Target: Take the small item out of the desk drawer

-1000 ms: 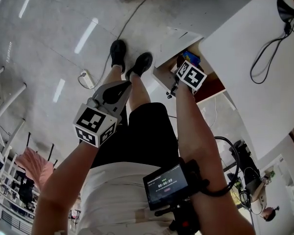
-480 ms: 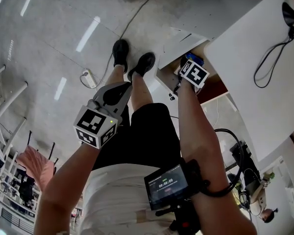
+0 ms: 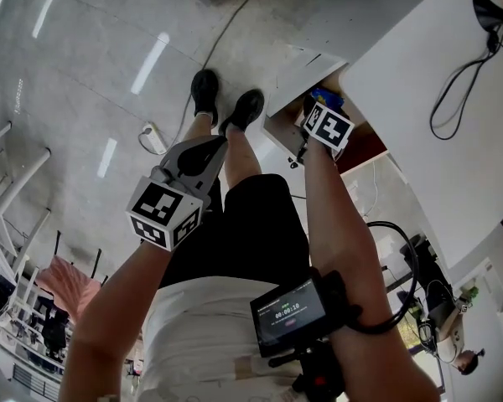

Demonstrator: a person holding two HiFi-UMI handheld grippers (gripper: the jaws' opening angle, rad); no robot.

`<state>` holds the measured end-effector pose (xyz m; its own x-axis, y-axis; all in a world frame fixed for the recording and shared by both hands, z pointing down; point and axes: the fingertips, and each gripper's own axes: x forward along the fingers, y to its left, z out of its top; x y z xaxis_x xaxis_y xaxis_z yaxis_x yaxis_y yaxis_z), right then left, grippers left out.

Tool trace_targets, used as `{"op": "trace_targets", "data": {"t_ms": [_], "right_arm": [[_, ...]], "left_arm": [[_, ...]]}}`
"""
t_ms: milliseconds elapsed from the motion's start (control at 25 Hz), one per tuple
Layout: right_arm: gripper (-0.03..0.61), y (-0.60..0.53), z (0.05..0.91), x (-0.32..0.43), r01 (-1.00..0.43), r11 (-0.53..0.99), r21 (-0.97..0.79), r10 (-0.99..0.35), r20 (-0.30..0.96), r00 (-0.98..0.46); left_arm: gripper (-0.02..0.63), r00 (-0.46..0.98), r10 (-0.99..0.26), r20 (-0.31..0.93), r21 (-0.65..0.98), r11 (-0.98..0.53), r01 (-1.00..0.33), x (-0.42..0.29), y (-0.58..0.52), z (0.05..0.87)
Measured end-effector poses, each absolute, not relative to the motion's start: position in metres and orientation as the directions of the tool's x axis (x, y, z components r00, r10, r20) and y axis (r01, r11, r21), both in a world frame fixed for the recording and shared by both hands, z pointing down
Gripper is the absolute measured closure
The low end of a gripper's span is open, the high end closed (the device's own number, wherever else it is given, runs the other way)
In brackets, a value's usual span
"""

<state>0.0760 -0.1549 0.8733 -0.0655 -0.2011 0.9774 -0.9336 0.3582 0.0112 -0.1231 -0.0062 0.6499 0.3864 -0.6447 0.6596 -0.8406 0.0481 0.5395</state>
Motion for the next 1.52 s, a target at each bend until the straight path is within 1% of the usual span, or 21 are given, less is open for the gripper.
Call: {"op": "trace_targets", "data": {"t_ms": [960, 1200, 1520], "right_arm": [[0.238, -0.141, 0.826, 0.058, -0.867, 0.482, -0.127, -0.238, 0.933, -0.270], [0.238, -0.140, 0.807, 0.061, -0.857, 0.498, -0.137, -0.257, 0.920, -0.296], [0.238, -0.145, 0.780, 0.065, -0.840, 0.509, -0.186, -0.282, 0.886, -0.367]], "left_arm": [[0.607, 0.433, -0.626, 0.648, 0.509, -0.066, -0.858, -0.120, -0.010, 0.622], [0.607, 0.437, -0.636, 0.637, 0.495, -0.097, -0.863, -0.119, -0.022, 0.608], [0.607, 0.452, -0.642, 0.620, 0.493, -0.129, -0.860, -0.107, -0.038, 0.590]]}}
